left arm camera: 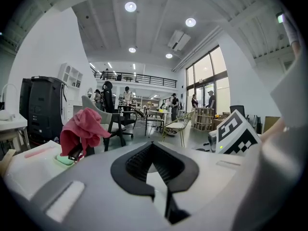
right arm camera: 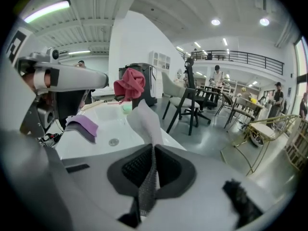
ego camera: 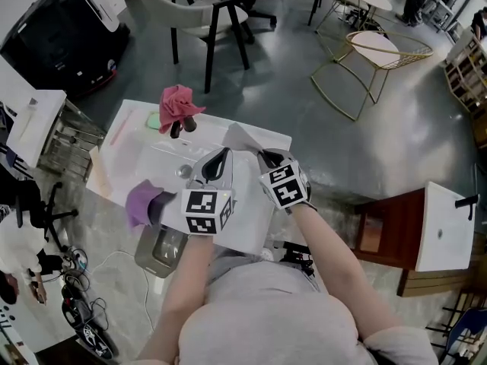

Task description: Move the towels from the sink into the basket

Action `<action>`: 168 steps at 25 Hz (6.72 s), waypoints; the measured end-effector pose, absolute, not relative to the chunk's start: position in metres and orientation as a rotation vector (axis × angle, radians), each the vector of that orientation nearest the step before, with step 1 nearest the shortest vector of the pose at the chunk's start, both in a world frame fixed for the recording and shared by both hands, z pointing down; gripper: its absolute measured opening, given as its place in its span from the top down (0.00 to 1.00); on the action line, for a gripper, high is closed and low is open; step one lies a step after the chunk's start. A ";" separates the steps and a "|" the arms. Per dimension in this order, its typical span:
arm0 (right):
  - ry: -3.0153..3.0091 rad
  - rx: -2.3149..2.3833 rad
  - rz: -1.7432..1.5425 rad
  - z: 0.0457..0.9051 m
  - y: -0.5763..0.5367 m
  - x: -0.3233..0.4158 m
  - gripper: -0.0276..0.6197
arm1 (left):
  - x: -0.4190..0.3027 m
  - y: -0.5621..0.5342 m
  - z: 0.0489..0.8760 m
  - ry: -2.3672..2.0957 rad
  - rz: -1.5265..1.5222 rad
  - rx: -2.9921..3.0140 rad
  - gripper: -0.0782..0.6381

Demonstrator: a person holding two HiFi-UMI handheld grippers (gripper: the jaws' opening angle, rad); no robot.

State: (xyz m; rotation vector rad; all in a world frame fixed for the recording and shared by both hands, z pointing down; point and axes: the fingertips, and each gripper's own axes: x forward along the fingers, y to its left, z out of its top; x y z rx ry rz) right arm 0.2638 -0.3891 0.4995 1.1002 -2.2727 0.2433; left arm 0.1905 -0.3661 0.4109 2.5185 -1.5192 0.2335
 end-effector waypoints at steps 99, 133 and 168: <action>-2.640 1.186 0.159 0.389 -0.222 0.164 0.91 | 0.065 -0.165 0.376 -1.811 0.126 2.391 0.88; -2.682 0.952 0.105 0.394 -0.160 -0.004 0.91 | -0.115 -0.110 0.388 -1.962 0.003 2.200 0.88; -2.648 0.561 0.163 0.479 -0.088 -0.156 0.91 | -0.242 -0.042 0.480 -2.001 0.084 1.930 0.88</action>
